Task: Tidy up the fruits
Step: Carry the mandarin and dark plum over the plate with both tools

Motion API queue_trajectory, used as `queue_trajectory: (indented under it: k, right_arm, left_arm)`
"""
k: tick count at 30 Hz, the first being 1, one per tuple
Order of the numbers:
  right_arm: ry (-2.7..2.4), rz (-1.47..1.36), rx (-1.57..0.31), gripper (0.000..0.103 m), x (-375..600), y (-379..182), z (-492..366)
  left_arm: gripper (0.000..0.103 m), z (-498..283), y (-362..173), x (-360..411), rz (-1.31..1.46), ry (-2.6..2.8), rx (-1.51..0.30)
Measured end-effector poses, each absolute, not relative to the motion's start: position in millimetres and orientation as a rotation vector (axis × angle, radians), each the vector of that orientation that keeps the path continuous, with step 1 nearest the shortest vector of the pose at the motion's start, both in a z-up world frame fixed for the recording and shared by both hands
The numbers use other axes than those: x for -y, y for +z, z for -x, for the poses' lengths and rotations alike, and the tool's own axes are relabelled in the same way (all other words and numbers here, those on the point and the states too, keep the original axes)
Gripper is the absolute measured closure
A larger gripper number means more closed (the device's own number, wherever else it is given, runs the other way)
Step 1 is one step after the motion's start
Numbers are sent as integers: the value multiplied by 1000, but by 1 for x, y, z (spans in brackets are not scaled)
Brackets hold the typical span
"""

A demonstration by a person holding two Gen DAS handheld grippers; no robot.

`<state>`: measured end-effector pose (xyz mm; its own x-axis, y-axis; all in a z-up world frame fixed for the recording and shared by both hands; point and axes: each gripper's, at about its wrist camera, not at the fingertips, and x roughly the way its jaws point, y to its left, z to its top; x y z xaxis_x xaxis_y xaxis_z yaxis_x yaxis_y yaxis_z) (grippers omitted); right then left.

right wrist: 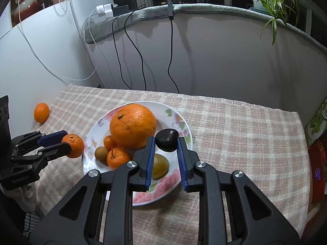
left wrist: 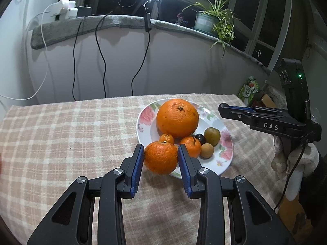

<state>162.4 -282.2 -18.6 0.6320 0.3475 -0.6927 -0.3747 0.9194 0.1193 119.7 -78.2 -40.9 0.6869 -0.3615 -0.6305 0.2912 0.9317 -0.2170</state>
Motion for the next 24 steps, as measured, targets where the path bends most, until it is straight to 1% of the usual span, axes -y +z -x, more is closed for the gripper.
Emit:
queue_trajectory:
  k: [24]
  right_arm:
    - [430,41,-804,80,279,-26,-172]
  left_arm:
    - [72,-132,-41,90,58,-373,-726]
